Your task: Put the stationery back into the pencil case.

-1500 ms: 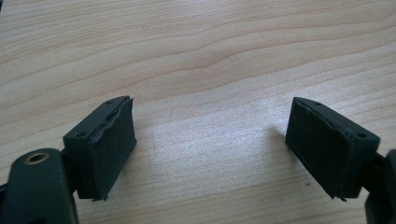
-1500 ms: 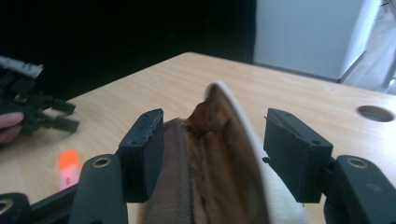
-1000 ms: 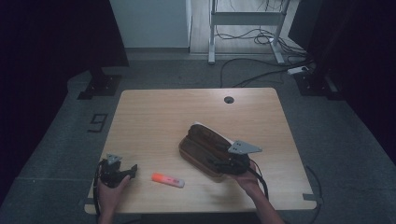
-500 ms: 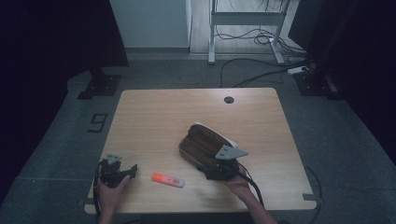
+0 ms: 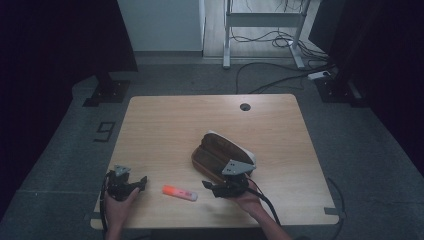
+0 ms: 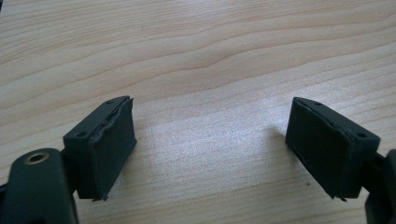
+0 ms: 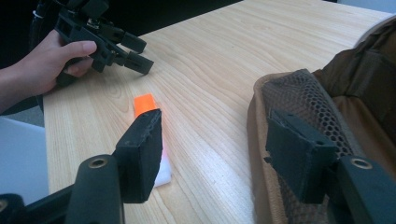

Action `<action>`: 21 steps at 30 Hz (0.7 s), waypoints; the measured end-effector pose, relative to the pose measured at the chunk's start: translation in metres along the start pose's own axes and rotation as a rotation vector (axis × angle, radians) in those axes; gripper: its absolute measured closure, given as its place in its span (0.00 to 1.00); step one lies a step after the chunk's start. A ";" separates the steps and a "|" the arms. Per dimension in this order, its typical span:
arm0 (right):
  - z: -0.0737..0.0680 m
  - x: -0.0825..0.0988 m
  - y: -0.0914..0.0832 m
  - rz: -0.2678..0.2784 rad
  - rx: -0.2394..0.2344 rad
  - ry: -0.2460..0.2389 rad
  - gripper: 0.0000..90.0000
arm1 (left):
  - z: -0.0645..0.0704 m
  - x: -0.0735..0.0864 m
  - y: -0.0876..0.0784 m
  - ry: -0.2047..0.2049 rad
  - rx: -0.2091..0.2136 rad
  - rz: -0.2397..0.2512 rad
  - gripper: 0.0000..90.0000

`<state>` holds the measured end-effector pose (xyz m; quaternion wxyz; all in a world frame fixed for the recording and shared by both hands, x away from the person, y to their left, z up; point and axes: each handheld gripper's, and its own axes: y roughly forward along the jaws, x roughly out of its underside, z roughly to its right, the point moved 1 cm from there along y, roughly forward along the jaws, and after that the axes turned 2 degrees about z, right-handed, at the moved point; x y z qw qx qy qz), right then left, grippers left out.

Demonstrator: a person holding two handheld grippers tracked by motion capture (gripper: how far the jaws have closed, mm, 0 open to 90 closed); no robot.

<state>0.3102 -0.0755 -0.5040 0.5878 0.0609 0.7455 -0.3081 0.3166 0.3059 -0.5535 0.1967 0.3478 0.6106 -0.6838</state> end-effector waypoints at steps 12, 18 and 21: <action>-0.011 0.003 0.013 -0.030 -0.027 -0.014 0.40 | 0.000 0.000 0.000 0.000 0.000 0.000 0.17; -0.019 0.004 0.023 -0.052 -0.049 -0.024 0.40 | 0.000 0.000 0.000 0.000 0.000 0.000 0.17; -0.023 0.005 0.028 -0.062 -0.063 -0.028 0.40 | 0.000 0.000 0.000 0.000 0.000 0.000 0.17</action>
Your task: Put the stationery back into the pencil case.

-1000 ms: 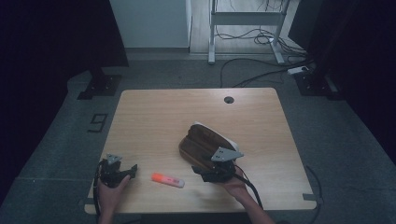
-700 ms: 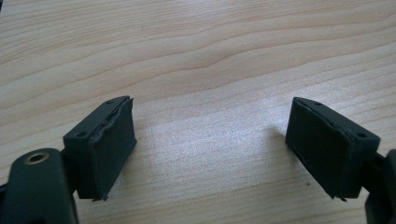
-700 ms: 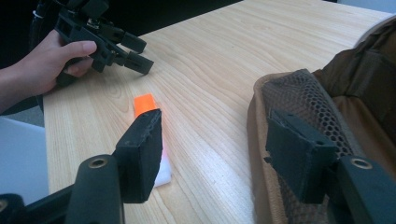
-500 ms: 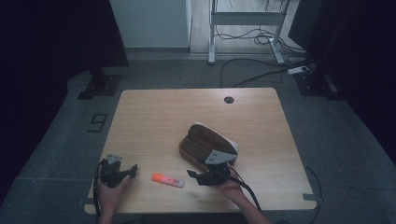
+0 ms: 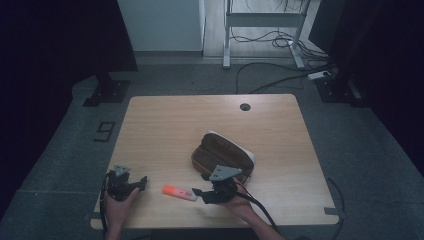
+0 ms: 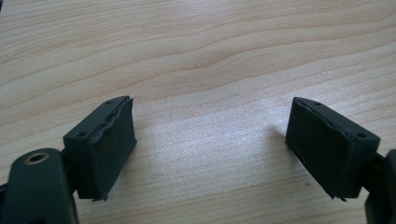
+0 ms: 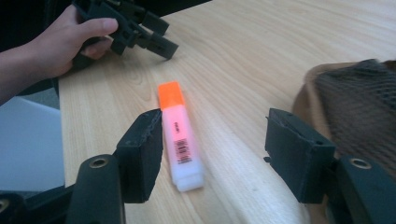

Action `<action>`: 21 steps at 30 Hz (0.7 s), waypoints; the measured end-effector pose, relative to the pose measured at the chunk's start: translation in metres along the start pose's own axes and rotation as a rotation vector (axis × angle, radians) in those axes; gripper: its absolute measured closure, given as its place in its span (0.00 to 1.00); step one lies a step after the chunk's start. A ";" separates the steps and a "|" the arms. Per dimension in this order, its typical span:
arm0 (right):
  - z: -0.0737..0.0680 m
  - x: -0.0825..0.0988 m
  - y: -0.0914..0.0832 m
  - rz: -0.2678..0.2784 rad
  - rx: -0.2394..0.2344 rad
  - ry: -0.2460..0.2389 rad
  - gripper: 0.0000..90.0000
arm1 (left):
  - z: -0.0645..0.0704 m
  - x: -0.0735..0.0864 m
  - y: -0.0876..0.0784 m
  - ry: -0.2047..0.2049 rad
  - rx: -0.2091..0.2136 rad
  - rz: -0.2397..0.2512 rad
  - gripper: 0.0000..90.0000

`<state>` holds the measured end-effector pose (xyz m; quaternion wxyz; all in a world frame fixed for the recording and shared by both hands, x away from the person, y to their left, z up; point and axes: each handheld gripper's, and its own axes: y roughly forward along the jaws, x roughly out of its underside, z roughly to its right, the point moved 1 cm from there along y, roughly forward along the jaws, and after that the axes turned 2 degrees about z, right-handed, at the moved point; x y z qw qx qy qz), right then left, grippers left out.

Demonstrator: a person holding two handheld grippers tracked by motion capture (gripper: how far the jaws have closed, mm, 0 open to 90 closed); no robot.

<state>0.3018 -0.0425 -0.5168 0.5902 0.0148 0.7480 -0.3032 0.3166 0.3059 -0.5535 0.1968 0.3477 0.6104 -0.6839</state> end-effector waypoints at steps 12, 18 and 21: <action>-0.015 0.008 0.026 -0.080 -0.017 -0.044 0.44 | 0.000 0.000 0.000 0.000 0.000 0.000 0.17; -0.017 0.012 0.039 -0.118 -0.003 -0.043 0.46 | 0.000 0.000 0.000 0.000 0.000 0.000 0.17; -0.018 0.014 0.044 -0.139 0.003 -0.046 0.47 | 0.000 0.000 0.000 0.000 0.000 0.000 0.17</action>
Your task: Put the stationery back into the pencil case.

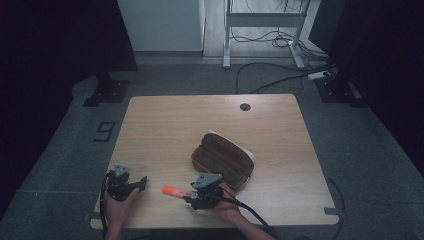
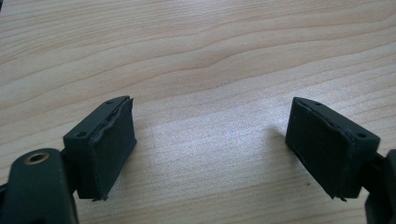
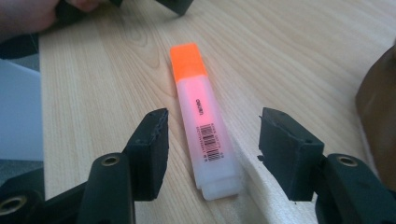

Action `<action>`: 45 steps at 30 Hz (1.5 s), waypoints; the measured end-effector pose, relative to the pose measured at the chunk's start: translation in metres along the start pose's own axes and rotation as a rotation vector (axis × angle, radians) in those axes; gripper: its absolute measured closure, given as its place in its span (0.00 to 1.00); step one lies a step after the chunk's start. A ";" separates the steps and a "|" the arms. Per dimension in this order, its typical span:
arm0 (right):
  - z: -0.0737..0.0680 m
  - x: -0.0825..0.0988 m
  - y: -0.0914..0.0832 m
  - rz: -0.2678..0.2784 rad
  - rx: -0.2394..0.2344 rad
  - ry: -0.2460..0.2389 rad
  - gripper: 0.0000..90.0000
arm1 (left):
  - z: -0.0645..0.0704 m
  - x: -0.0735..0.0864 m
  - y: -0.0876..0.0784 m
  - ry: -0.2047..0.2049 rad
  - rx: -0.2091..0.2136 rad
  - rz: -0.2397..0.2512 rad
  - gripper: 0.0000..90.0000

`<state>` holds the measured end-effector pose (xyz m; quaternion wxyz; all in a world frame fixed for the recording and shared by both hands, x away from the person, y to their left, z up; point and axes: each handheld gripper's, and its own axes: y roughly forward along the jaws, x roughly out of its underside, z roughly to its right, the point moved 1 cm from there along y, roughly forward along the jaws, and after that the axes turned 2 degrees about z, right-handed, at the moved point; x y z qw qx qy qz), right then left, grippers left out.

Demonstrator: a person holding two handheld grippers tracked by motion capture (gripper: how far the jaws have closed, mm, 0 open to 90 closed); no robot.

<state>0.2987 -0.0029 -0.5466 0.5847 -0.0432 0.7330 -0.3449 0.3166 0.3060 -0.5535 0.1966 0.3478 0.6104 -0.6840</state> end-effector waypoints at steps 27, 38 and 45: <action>-0.003 0.004 0.011 -0.071 0.020 -0.046 0.72 | 0.000 0.000 0.000 0.000 0.000 0.000 0.17; 0.003 0.001 0.001 -0.034 -0.010 0.000 0.72 | 0.000 0.000 0.000 0.000 0.000 0.000 0.17; 0.008 -0.003 -0.011 0.004 -0.022 0.017 0.72 | 0.000 0.000 0.000 0.000 0.000 0.000 0.17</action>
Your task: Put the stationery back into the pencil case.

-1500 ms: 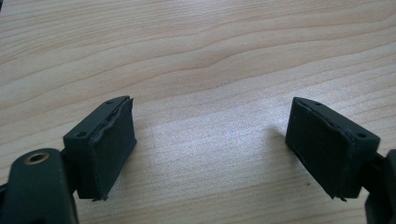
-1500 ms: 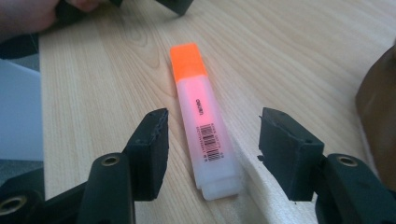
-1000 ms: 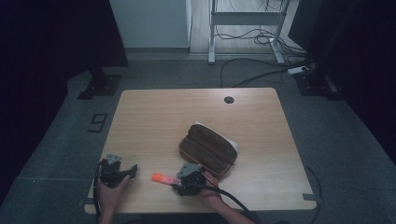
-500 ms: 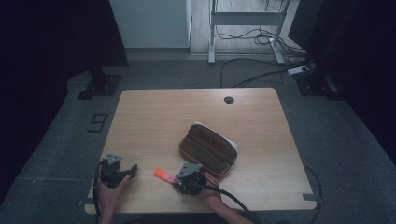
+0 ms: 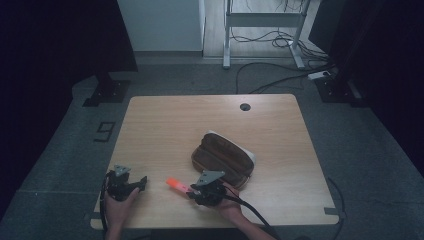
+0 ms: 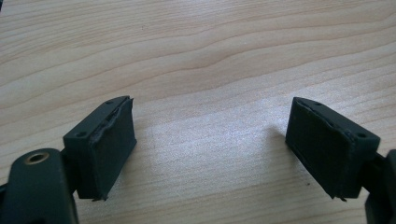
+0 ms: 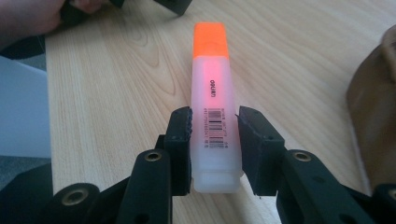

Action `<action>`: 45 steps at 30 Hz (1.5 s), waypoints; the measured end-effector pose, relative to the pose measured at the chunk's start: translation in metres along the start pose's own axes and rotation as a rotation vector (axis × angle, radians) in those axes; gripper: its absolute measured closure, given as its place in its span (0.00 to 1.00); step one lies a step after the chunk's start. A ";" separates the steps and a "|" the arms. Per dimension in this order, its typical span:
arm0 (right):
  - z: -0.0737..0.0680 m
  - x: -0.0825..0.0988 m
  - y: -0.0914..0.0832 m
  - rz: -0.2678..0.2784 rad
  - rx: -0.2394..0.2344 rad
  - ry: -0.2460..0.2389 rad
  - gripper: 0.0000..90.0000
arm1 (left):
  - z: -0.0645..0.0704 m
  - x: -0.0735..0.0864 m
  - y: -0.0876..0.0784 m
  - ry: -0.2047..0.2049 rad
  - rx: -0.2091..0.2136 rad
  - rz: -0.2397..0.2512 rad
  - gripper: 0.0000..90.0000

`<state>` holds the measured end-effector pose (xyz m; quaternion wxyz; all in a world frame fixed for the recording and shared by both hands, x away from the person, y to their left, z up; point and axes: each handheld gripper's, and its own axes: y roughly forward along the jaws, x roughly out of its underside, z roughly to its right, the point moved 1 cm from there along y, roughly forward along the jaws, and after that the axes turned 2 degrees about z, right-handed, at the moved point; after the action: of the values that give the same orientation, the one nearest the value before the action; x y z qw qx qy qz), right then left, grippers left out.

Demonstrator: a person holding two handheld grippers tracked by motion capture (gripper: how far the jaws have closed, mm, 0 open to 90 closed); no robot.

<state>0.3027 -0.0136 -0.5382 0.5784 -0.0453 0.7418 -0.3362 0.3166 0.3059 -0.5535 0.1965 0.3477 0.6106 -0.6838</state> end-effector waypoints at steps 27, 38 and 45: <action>0.014 -0.010 -0.039 0.087 0.019 0.027 0.72 | 0.000 0.000 0.000 0.001 -0.001 0.000 0.17; 0.019 -0.014 -0.052 0.123 0.037 0.034 0.72 | 0.000 0.000 0.000 0.001 -0.002 0.000 0.17; 0.022 -0.016 -0.059 0.139 0.046 0.039 0.72 | 0.000 0.000 0.000 0.001 -0.002 0.000 0.17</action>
<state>0.3085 -0.0615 -0.4954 0.5867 0.0263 0.7465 -0.3127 0.3166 0.3058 -0.5536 0.1965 0.3479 0.6112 -0.6832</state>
